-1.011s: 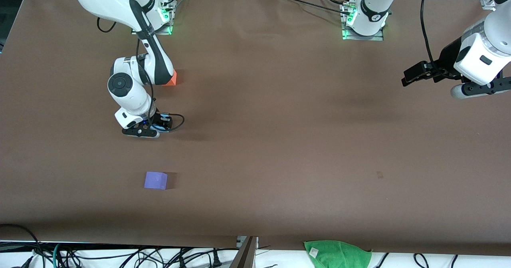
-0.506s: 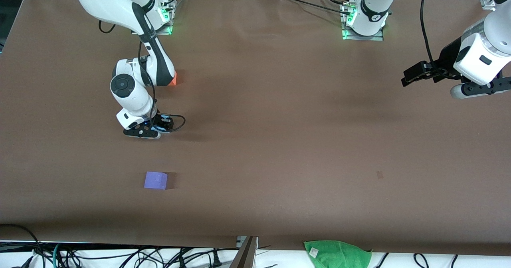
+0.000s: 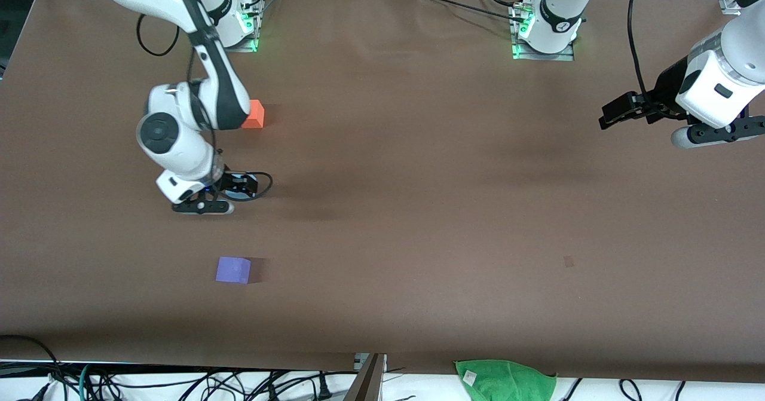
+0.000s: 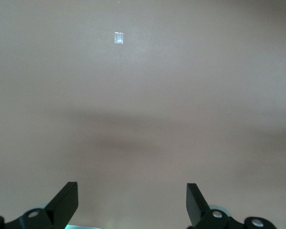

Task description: Place blue block between orange and purple blocks

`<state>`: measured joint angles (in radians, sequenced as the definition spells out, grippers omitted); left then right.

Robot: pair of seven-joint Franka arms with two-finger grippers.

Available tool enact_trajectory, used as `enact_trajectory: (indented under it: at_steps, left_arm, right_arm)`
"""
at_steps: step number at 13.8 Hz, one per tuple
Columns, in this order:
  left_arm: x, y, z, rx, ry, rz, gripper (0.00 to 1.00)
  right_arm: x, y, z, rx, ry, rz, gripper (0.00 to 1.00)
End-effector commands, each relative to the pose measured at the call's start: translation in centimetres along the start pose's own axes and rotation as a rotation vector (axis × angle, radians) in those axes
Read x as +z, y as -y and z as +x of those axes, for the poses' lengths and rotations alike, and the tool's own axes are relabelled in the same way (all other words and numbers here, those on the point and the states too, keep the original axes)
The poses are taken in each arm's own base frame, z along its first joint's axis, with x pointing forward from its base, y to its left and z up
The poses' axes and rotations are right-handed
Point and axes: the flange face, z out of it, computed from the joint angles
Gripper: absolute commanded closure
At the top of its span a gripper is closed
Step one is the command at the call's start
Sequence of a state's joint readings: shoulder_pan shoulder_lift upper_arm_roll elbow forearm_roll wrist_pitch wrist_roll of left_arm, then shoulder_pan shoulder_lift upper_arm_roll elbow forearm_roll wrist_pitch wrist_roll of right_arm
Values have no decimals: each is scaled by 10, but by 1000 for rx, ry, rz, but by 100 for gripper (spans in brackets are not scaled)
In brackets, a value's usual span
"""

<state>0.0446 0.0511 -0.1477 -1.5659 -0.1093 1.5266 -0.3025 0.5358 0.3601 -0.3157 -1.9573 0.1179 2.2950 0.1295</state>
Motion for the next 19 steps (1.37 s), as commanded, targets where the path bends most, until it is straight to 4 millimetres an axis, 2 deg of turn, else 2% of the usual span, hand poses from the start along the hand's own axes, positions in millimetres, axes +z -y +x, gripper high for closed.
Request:
enact_trajectory:
  at_steps: [1, 3, 5, 7, 10, 12, 16, 19]
  left_arm:
    - [-2, -4, 1, 6, 18, 1, 0]
    - [-3, -4, 1, 8, 19, -1, 0]
    - [-2, -5, 0, 8, 20, 0, 0]
    - [-3, -5, 0, 8, 20, 0, 0]
    - [-4, -4, 0, 7, 20, 1, 0]
    - [-3, -4, -1, 7, 24, 3, 0]
    - [-2, -3, 0, 6, 25, 3, 0]
    - [-2, -3, 0, 6, 25, 3, 0]
  right_arm:
    - [-53, -14, 5, -45, 68, 15, 0]
    - [-103, -19, 16, -67, 110, -29, 0]
    - [-141, -21, 21, -113, 144, -87, 0]
    - [-170, -36, 23, -131, 163, -103, 0]
    - [-203, -47, 19, -150, 197, -97, 0]
    - [-241, -59, 13, -119, 205, -83, 0]
    - [-288, -81, -14, -104, 193, -17, 0]
    - [-299, -77, -37, -138, 202, 2, 0]
